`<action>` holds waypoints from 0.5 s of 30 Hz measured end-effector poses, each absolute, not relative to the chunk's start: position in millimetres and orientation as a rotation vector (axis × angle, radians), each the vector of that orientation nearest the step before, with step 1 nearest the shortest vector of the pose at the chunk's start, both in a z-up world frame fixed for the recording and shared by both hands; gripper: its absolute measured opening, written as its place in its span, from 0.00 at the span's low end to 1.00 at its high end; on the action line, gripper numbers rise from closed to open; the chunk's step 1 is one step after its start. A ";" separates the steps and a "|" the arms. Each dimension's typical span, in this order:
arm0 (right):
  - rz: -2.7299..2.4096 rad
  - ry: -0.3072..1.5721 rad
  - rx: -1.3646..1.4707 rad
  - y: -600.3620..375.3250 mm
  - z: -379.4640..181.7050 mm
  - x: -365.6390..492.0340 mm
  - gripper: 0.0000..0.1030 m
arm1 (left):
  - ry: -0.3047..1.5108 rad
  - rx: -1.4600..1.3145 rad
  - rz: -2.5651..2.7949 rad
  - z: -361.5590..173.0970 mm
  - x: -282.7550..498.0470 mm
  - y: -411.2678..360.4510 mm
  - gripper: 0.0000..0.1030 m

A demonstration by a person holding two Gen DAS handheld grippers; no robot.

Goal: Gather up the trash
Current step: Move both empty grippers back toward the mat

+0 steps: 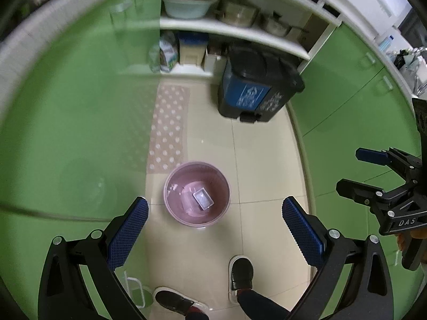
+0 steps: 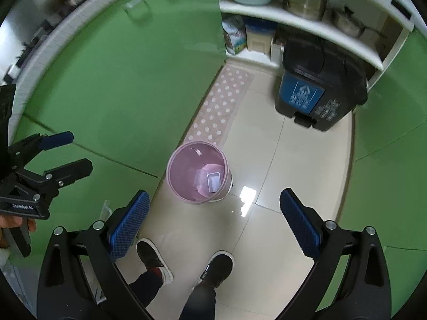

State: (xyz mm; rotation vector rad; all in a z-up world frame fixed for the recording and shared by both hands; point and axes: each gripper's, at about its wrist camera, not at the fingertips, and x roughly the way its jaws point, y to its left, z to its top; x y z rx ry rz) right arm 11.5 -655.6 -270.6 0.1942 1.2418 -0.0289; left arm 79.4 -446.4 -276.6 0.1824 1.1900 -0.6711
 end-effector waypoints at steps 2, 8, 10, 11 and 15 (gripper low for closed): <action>-0.019 1.224 0.177 -651.3 -239.9 5.3 0.95 | 1.166 0.167 -0.666 -249.7 71.2 -439.3 0.94; 0.051 1.177 0.101 -628.3 -164.8 -3.0 0.95 | 1.087 0.124 -0.632 -175.6 43.2 -412.2 0.94; 0.082 1.162 0.079 -617.6 -142.9 -3.7 0.95 | 1.067 0.102 -0.613 -158.5 35.8 -400.1 0.94; 0.100 1.156 0.070 -612.8 -133.8 -3.1 0.96 | 1.058 0.088 -0.599 -149.0 31.4 -392.9 0.94; 0.186 1.126 0.019 -581.4 -96.8 -2.5 0.96 | 1.017 0.053 -0.538 -119.8 23.0 -363.9 0.94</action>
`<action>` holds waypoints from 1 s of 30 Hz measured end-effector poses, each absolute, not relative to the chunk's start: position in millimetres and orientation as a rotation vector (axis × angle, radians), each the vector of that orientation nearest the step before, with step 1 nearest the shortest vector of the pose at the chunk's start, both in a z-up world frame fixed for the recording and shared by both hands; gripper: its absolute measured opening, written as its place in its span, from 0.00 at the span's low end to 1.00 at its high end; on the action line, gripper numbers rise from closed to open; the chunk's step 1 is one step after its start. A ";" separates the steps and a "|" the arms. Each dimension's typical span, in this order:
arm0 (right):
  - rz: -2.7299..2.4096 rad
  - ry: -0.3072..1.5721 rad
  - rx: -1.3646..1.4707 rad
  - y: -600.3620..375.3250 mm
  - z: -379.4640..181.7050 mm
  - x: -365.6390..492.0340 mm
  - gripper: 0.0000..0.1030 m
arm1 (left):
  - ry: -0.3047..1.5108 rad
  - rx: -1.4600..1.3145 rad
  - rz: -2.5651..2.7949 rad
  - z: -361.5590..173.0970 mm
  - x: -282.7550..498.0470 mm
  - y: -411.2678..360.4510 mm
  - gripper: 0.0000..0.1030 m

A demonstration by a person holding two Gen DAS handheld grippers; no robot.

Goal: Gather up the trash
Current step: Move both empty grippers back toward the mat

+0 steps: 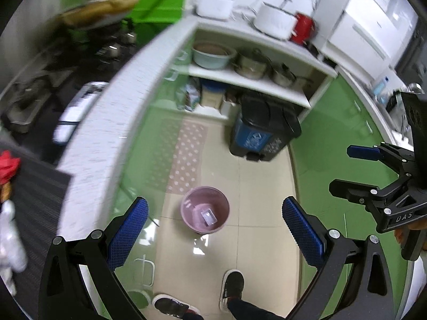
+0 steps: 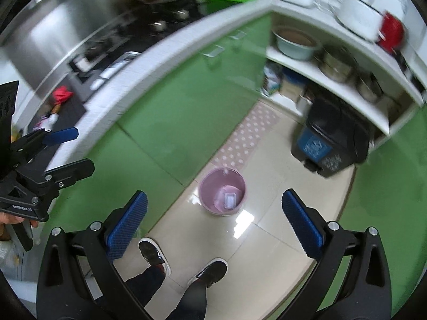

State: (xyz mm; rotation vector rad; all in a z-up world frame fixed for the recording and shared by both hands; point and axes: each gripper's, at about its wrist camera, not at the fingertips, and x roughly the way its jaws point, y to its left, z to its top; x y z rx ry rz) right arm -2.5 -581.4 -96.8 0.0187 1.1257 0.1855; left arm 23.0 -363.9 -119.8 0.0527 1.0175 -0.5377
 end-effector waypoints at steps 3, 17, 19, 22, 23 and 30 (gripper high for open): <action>0.256 1.098 -0.018 -554.7 -75.4 -1.9 0.96 | 0.989 0.002 -0.461 -98.2 15.3 -328.8 0.94; 0.559 1.015 -0.121 -391.2 -24.8 20.5 0.97 | 0.910 -0.090 -0.142 -50.3 -16.2 -151.5 0.94; 0.585 1.014 -0.131 -370.4 -23.6 23.4 0.97 | 0.909 -0.096 -0.120 -48.9 -17.3 -128.7 0.94; 0.611 1.017 -0.141 -339.5 -23.2 27.5 0.97 | 0.920 -0.096 -0.113 -51.4 -16.6 -101.4 0.94; 0.615 1.018 -0.144 -331.1 -24.0 29.2 0.97 | 0.926 -0.093 -0.115 -53.5 -15.9 -95.8 0.94; 0.620 1.050 -0.153 -270.3 -38.4 37.7 0.97 | 1.007 -0.080 -0.171 -89.4 -8.7 -54.7 0.94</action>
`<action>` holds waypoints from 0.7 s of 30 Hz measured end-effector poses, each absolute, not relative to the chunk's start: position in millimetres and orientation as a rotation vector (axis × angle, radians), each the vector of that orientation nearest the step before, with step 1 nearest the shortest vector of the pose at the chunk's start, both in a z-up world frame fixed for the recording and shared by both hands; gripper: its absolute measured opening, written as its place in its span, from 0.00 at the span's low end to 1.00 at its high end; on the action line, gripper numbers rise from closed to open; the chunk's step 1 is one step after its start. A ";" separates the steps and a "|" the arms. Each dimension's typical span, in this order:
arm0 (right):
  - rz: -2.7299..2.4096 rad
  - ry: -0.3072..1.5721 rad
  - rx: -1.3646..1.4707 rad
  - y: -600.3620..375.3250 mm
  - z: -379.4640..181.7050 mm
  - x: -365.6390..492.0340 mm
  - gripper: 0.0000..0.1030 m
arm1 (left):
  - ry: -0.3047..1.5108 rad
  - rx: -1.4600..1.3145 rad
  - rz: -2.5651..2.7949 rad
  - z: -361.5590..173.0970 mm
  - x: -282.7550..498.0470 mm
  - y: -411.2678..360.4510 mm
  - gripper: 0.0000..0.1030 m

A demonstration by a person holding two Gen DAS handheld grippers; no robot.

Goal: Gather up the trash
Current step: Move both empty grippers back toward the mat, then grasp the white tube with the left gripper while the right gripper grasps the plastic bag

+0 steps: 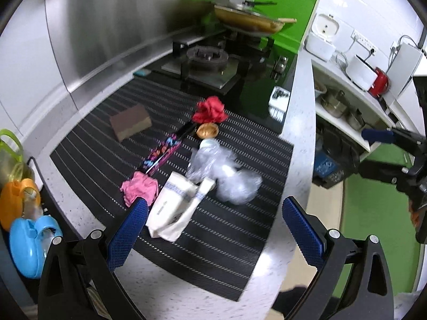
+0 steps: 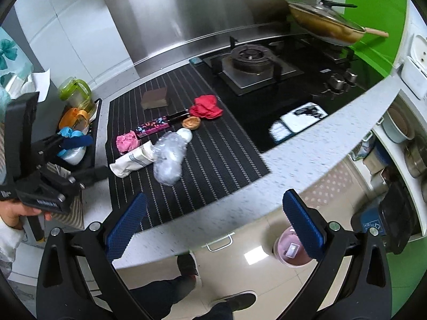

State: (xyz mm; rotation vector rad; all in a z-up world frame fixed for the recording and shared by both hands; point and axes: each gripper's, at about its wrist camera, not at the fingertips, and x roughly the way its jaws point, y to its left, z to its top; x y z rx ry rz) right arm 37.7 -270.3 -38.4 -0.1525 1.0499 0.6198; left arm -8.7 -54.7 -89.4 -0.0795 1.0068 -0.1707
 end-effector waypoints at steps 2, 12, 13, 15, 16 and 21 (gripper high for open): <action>0.618 1.061 -0.148 -259.4 -42.9 37.7 0.97 | 1.029 -0.100 -0.191 -100.9 -5.8 -46.8 0.94; 0.638 1.097 -0.163 -243.6 -56.5 58.5 0.97 | 1.071 -0.096 -0.241 -133.4 11.6 -44.7 0.77; 0.646 1.100 -0.168 -242.9 -57.7 61.6 0.97 | 1.086 -0.101 -0.238 -137.4 14.0 -44.5 0.70; 0.662 1.102 -0.179 -241.1 -59.5 66.1 0.97 | 1.100 -0.106 -0.226 -143.6 17.6 -44.2 0.62; 0.671 1.104 -0.185 -240.2 -60.7 69.2 0.97 | 1.109 -0.110 -0.223 -146.4 19.6 -43.8 0.56; 0.703 1.115 -0.195 -236.5 -65.5 79.1 0.97 | 1.144 -0.117 -0.207 -154.5 22.8 -45.7 0.19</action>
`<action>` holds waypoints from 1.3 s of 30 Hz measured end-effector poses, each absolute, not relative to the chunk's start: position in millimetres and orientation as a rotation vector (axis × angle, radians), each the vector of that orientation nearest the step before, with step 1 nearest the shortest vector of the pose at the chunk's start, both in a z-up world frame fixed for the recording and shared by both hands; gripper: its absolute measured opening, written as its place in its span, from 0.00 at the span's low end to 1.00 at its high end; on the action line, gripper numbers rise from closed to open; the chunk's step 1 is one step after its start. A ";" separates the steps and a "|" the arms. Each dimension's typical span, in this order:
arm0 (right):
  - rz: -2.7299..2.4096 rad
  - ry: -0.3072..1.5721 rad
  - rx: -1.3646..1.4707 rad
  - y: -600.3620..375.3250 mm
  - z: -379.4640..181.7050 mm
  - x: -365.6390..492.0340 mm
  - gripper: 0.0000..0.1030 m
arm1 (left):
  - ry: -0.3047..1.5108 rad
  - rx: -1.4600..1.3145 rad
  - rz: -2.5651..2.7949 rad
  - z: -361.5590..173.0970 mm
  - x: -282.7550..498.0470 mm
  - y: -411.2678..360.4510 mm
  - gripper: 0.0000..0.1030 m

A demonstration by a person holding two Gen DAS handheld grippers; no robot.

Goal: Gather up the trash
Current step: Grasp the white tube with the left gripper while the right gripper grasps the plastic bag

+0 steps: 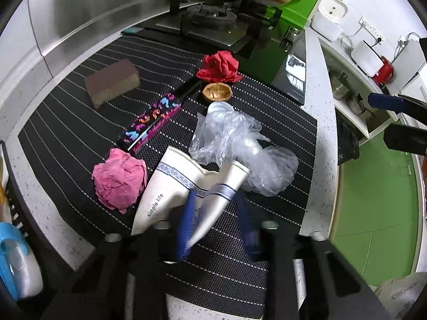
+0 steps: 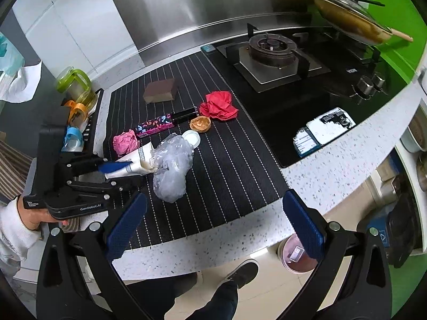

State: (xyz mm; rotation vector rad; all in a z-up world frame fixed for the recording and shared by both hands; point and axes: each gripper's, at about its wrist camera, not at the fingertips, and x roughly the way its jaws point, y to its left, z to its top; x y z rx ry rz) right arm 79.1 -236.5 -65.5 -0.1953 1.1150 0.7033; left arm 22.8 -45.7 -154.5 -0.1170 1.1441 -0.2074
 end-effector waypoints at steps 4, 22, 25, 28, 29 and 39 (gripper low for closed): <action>0.724 1.125 -0.197 -231.5 -70.0 84.0 0.97 | 1.137 -0.125 -0.195 -152.2 22.1 -43.7 0.08; 0.807 1.183 -0.306 -168.4 -106.2 84.2 0.97 | 1.062 -0.228 -0.134 -107.1 7.4 -24.2 0.07; 0.815 1.204 -0.311 -159.9 -115.0 85.0 0.97 | 1.052 -0.242 -0.110 -102.7 5.0 -17.3 0.07; 0.825 1.222 -0.336 -150.0 -125.1 84.3 0.97 | 1.046 -0.254 -0.091 -100.0 3.1 -11.4 0.07; 0.826 1.226 -0.341 -147.8 -127.3 84.0 0.97 | 1.044 -0.259 -0.086 -99.5 2.4 -9.4 0.07; 0.886 1.267 -0.396 -129.0 -149.8 76.8 0.64 | 1.045 -0.280 -0.073 -102.2 -2.7 -2.1 0.07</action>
